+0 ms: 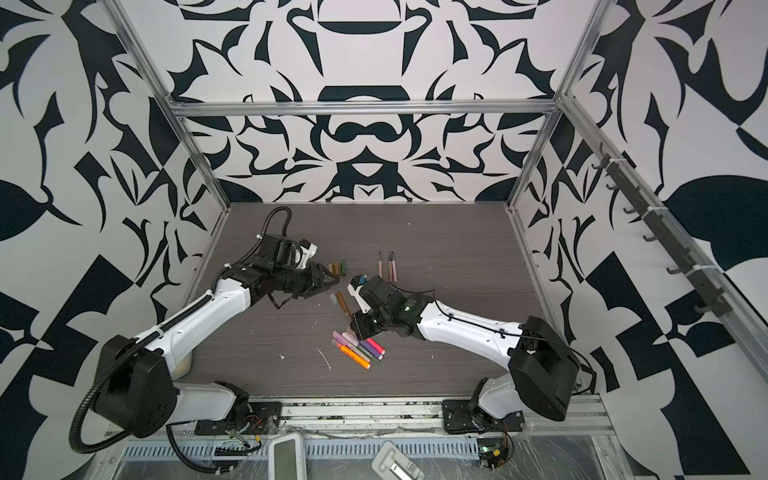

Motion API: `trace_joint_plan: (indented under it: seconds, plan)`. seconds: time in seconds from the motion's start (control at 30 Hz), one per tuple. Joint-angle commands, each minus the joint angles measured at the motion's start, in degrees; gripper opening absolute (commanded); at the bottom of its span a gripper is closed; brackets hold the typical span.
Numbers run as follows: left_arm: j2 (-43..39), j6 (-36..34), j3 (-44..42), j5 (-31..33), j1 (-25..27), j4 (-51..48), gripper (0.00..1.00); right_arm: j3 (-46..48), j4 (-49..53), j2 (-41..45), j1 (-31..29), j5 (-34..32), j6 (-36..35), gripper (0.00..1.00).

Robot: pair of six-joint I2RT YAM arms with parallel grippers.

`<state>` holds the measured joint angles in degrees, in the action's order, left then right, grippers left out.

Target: Open the pen caps

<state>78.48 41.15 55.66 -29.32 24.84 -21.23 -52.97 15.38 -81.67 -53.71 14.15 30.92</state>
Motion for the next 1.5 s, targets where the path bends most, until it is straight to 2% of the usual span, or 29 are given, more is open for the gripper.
trace_joint_plan:
  seconds: [0.0,0.37,0.93,1.2,1.23,1.27,1.37,1.47]
  plan:
    - [1.2,1.1,0.5,1.1,0.9,1.9,0.46,-1.6,-2.1,1.5,0.3,2.8,1.4,0.00]
    - [2.7,1.2,0.2,1.2,2.0,2.3,0.46,-2.6,-1.8,2.4,1.1,-1.0,4.9,0.00]
    - [3.6,2.0,0.5,2.2,4.7,3.0,0.42,-4.2,-5.0,1.6,3.1,1.7,6.8,0.00]
    - [4.5,2.4,1.2,1.4,5.8,3.6,0.02,-3.8,-5.0,1.8,3.3,0.7,7.4,0.00]
    - [4.5,2.4,1.2,1.4,5.8,3.7,0.00,-3.7,-5.1,1.8,3.3,0.7,7.5,0.00]
    - [4.4,2.4,1.3,1.3,5.9,3.6,0.00,-3.6,-5.3,1.8,3.4,0.7,7.7,0.04]
    - [4.1,2.4,1.4,1.4,5.9,3.7,0.00,-3.5,-5.5,1.6,3.5,0.7,8.1,0.27]
    - [3.7,2.5,1.5,0.8,6.1,3.9,0.00,-3.9,-5.5,0.8,4.0,1.0,8.1,0.29]
